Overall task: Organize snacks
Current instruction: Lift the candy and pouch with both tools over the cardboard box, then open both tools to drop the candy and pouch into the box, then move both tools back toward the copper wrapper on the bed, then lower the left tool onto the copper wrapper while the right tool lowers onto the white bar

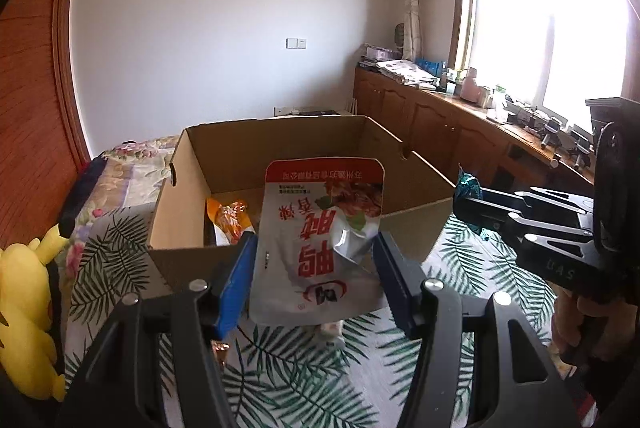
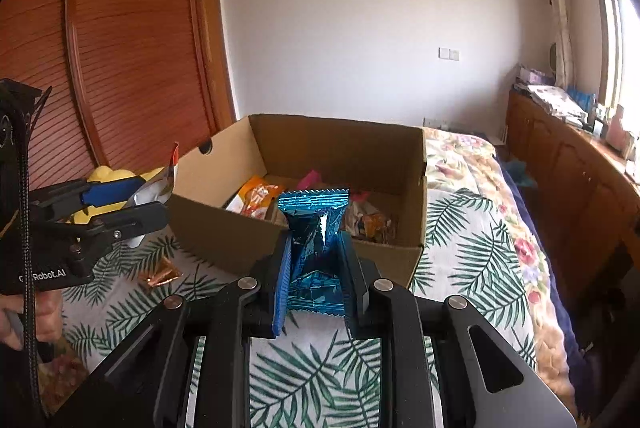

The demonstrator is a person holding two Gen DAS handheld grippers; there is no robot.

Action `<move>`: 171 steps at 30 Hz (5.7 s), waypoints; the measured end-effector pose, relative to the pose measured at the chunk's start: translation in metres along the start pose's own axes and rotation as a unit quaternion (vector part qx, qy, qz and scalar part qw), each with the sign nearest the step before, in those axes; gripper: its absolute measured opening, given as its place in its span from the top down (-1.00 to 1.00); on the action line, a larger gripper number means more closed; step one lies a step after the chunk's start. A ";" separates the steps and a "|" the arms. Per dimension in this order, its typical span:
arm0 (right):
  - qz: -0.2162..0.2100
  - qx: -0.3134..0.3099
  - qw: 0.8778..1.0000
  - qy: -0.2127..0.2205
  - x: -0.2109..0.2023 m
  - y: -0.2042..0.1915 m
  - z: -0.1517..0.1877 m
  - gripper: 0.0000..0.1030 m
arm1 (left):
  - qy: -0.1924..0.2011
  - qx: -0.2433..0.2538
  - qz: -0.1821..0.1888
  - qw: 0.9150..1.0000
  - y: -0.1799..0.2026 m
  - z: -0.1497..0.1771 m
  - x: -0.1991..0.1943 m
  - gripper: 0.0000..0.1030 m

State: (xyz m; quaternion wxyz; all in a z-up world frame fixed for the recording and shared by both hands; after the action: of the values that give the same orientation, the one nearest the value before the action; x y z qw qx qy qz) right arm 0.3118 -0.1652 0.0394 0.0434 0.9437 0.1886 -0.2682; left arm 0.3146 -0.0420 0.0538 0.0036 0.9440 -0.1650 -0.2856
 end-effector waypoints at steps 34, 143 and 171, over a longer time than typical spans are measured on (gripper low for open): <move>0.025 0.031 0.998 -0.057 0.077 0.024 -0.014 0.59 | -0.043 -0.044 -0.053 0.997 -0.052 -0.013 0.085 -0.16; -0.003 0.013 0.986 -0.167 0.115 -0.071 0.090 0.05 | -0.145 -0.040 -0.082 0.985 -0.111 0.146 0.062 -0.41; -0.034 0.003 0.986 -0.162 0.069 -0.067 0.113 0.44 | -0.102 -0.030 -0.048 0.993 -0.093 0.145 0.040 0.57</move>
State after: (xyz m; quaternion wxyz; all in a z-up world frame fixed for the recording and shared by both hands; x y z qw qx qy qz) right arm 0.2856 -0.1009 -0.0916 0.0609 0.8812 0.2099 -0.4192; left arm 0.2961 0.0467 -0.0984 0.0011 0.9164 -0.1105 -0.3847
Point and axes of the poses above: each gripper's, at about its wrist camera, not at the fingertips, and x roughly the way its jaws point, y to its right, z to its underside, the point moved 9 cm from there along x, roughly the way its jaws point, and after that the axes turned 1 degree about -x, right-handed, at the moved point
